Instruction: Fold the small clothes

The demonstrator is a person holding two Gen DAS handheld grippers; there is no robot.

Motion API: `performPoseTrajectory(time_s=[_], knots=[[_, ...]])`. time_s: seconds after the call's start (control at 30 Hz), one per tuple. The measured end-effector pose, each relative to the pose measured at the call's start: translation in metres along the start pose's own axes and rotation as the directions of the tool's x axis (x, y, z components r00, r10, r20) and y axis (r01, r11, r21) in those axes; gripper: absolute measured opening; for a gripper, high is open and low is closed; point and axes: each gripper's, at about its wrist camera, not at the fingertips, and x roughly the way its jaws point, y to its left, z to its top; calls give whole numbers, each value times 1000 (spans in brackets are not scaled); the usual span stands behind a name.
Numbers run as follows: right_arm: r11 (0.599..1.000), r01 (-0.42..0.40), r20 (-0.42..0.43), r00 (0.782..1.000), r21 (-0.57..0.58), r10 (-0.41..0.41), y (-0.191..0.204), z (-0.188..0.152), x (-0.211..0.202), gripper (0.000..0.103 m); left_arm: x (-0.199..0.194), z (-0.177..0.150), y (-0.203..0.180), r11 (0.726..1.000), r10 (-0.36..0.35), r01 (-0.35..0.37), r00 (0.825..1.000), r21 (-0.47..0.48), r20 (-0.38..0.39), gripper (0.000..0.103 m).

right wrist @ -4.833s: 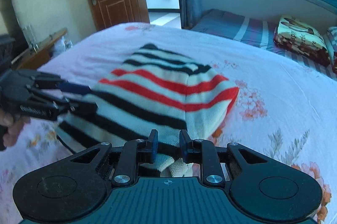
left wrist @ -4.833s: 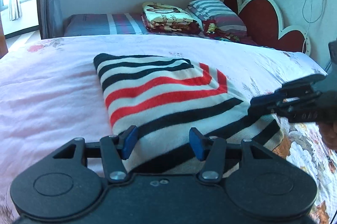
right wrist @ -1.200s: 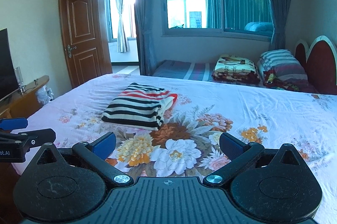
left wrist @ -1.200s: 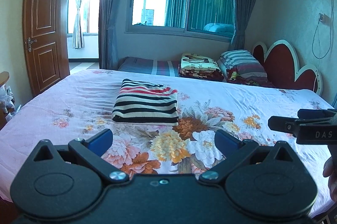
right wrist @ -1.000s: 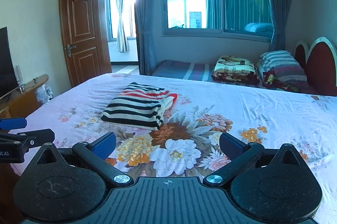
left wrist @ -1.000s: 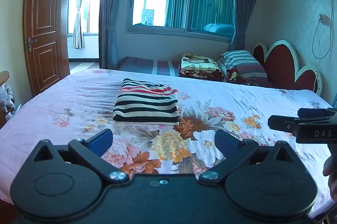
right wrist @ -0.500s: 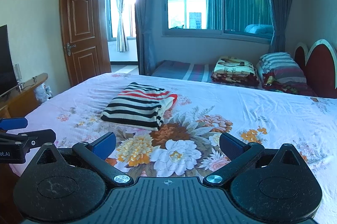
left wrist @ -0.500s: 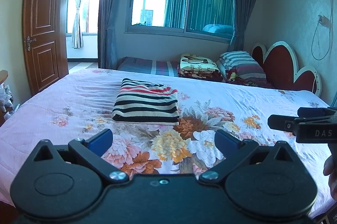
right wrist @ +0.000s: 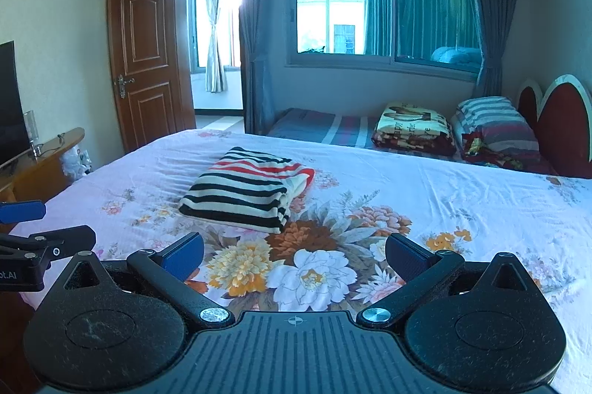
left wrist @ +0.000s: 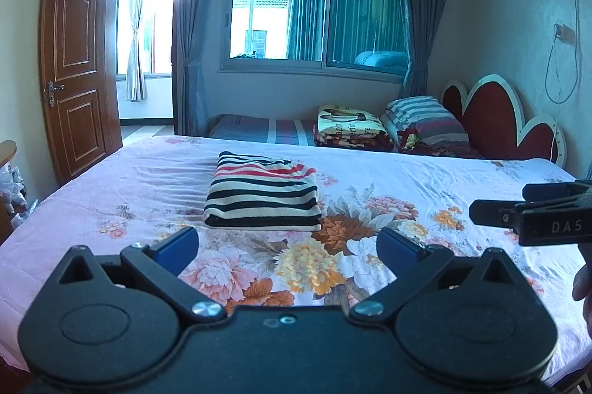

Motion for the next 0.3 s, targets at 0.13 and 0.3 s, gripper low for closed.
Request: performPoseTrajectory(time_s=[0.13, 0.3], knots=[[1000, -4, -1, 1000, -5, 4, 2, 0, 2, 103, 0, 0, 1, 1000, 1, -1, 1000, -1, 4, 101], [1000, -9, -1, 1000, -10, 9, 5, -1, 4, 103, 0, 0, 6, 1000, -6, 6, 1000, -22, 6, 102]])
